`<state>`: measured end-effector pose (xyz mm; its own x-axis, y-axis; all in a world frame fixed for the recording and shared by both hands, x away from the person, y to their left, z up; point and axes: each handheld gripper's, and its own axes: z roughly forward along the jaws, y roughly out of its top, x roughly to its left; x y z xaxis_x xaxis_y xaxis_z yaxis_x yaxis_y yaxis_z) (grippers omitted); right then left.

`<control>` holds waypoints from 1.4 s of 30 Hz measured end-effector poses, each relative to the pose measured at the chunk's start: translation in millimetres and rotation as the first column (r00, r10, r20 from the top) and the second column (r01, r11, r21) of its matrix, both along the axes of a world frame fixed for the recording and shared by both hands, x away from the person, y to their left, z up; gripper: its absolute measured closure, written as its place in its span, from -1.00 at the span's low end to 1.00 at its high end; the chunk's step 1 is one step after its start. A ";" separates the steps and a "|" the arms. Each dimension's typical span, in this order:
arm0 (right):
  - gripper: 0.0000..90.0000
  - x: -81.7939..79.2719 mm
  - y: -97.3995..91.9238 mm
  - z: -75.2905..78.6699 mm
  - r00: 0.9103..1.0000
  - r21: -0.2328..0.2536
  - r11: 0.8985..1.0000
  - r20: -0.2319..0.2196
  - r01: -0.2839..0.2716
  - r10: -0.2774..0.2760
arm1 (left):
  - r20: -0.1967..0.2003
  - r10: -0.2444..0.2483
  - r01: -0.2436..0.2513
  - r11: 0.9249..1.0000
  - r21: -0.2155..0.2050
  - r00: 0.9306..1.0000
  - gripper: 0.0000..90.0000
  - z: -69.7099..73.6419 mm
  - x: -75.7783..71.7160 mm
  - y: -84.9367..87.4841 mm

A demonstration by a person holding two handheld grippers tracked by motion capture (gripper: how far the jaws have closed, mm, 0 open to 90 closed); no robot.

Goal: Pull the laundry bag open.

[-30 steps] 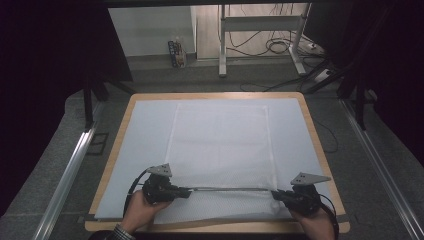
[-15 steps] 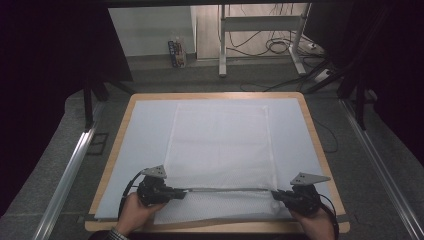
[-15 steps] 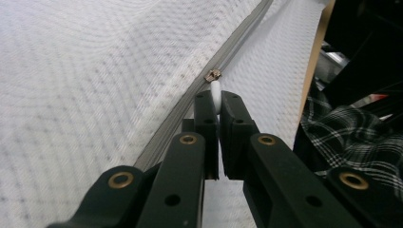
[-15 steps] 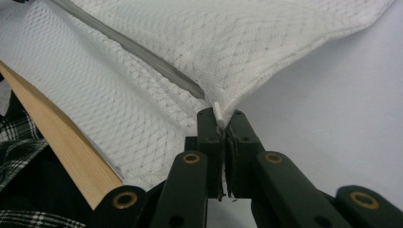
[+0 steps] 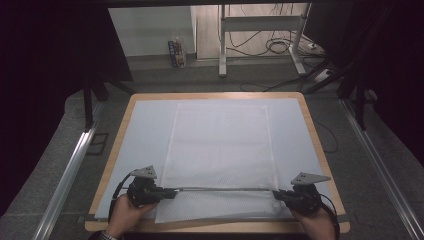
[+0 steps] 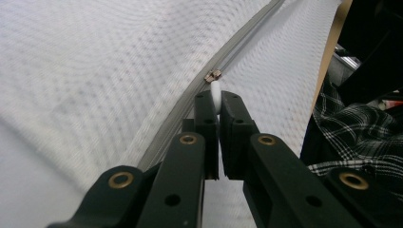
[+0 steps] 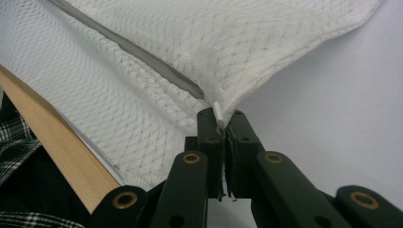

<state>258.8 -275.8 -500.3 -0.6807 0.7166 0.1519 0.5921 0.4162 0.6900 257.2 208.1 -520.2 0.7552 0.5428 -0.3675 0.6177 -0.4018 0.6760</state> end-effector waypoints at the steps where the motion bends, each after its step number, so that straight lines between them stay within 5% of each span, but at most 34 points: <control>1: 0.90 0.0 0.0 0.0 1.000 0.003 1.000 -0.001 -0.001 0.001 | -0.003 0.003 -0.003 1.000 -0.004 1.000 0.94 0.0 -0.7 1.6; 9: 0.90 -0.3 0.3 0.3 1.000 -0.003 1.000 0.002 0.000 0.000 | -0.002 0.029 -0.029 0.999 0.029 1.000 0.94 -2.0 -5.6 9.3; 22: 0.90 -0.1 -0.9 1.0 1.000 0.000 1.000 0.003 0.005 -0.005 | -0.012 0.078 -0.077 0.997 0.013 0.997 0.95 -2.9 -13.1 31.0; 42: 0.91 0.9 -1.9 2.3 0.999 -0.019 0.999 -0.003 0.039 -0.039 | -0.007 0.115 -0.115 0.992 0.060 0.993 0.95 -4.3 -15.1 38.7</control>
